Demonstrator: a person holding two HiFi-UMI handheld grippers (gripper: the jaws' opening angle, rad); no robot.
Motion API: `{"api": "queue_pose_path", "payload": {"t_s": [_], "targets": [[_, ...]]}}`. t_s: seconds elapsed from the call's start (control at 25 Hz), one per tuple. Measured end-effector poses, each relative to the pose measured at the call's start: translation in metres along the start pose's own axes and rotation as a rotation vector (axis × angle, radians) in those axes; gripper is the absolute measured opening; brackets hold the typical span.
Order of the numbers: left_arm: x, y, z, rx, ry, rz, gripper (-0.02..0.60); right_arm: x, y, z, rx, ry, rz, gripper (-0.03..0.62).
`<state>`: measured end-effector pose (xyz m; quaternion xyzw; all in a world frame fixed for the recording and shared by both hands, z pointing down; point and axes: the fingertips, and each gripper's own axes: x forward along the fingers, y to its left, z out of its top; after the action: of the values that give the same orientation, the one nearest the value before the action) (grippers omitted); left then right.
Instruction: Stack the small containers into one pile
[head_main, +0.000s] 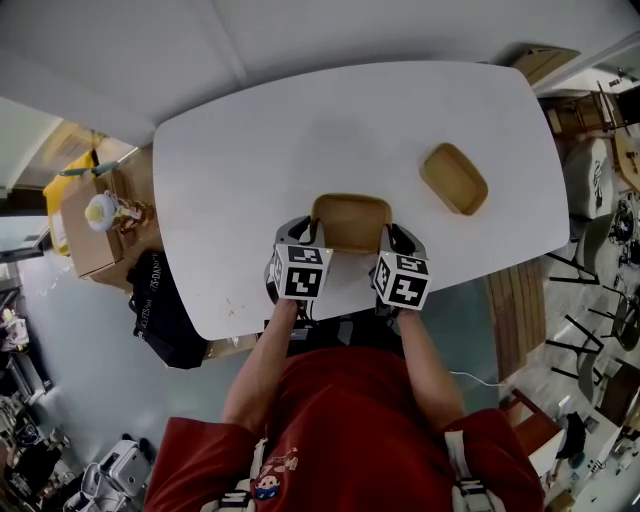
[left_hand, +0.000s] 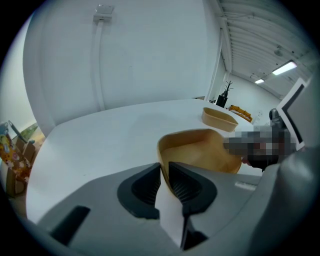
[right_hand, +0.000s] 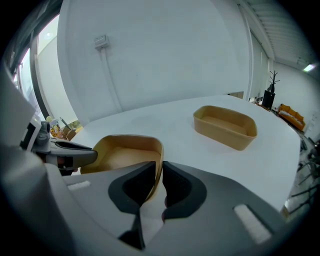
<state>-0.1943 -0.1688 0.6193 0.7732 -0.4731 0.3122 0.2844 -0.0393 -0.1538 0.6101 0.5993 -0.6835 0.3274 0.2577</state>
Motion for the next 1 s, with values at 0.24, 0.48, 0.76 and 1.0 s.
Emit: {"api": "queue_pose_path", "payload": {"t_s": [0.24,0.48,0.76,1.0], "targets": [[-0.004,-0.001,0.003,0.010,-0.013,0.000,0.055,-0.006,0.001,0.002,0.004,-0.018,-0.011,0.044],[-0.011,-0.008,0.013,0.039,-0.046,-0.005,0.054,-0.017,-0.003,0.007,0.021,-0.062,-0.024,0.044],[-0.018,-0.028,0.032,0.094,-0.102,-0.041,0.051,-0.041,-0.017,0.012,0.062,-0.120,-0.067,0.044],[-0.026,-0.051,0.060,0.145,-0.149,-0.081,0.048,-0.067,-0.033,0.023,0.106,-0.189,-0.108,0.046]]}}
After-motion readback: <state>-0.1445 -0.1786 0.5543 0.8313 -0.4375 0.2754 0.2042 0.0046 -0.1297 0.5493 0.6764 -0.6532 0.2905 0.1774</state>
